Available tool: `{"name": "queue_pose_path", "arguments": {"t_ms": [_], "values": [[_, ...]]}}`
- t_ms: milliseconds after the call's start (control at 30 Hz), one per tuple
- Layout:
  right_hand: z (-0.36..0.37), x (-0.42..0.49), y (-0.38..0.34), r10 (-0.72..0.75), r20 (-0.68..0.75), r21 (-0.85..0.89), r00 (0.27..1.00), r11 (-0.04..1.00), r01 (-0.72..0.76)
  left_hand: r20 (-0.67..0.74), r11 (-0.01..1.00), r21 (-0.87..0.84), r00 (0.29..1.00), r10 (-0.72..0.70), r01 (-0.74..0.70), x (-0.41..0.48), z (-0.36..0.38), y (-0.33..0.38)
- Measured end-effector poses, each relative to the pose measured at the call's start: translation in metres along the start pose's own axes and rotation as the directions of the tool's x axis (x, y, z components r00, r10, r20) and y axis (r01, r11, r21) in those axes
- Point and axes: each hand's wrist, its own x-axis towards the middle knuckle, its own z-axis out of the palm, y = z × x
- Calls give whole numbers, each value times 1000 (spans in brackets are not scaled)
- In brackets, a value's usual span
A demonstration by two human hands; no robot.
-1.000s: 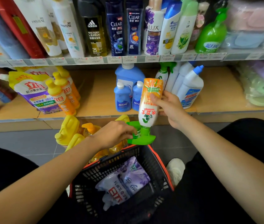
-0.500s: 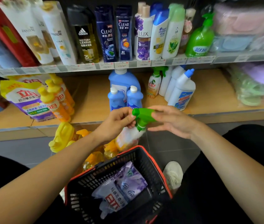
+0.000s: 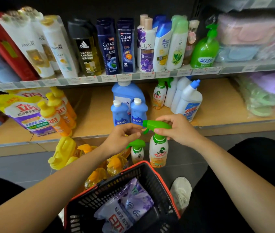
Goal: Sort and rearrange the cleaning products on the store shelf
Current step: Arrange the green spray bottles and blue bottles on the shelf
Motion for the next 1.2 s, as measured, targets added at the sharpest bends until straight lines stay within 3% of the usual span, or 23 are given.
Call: {"name": "queue_pose_path", "arguments": {"t_ms": [133,300,467,667,733,800,867,933,1033,1200], "values": [[5,11,30,101,-51,-211,994,971,-110,-50,947,321,998,44,-25,32,-11,-16],[25,25,70,214,-45,-375,976,902,-216,-15,637,757,971,239,-145,75,-17,-28],[45,40,106,353,-32,-386,935,859,-338,68,396,890,926,370,-224,110,-21,-38],[71,63,138,481,-18,-345,876,819,-457,42,223,965,923,383,-137,138,-37,-65],[77,69,146,500,-53,-302,865,817,-491,-17,210,975,913,407,-76,143,-44,-76],[80,73,150,511,-60,-255,857,823,-508,-70,264,963,900,431,-52,147,-50,-86],[80,76,152,532,-27,-257,846,815,-520,-103,340,937,870,482,-77,151,-53,-92],[80,78,151,576,6,-222,817,798,-561,-111,354,929,833,542,-106,153,-54,-99],[69,91,139,590,7,-23,808,808,-589,-112,334,935,790,603,-122,157,-53,-107],[28,141,114,547,-211,309,810,823,-476,-154,367,924,776,612,-106,159,-48,-108]]}}
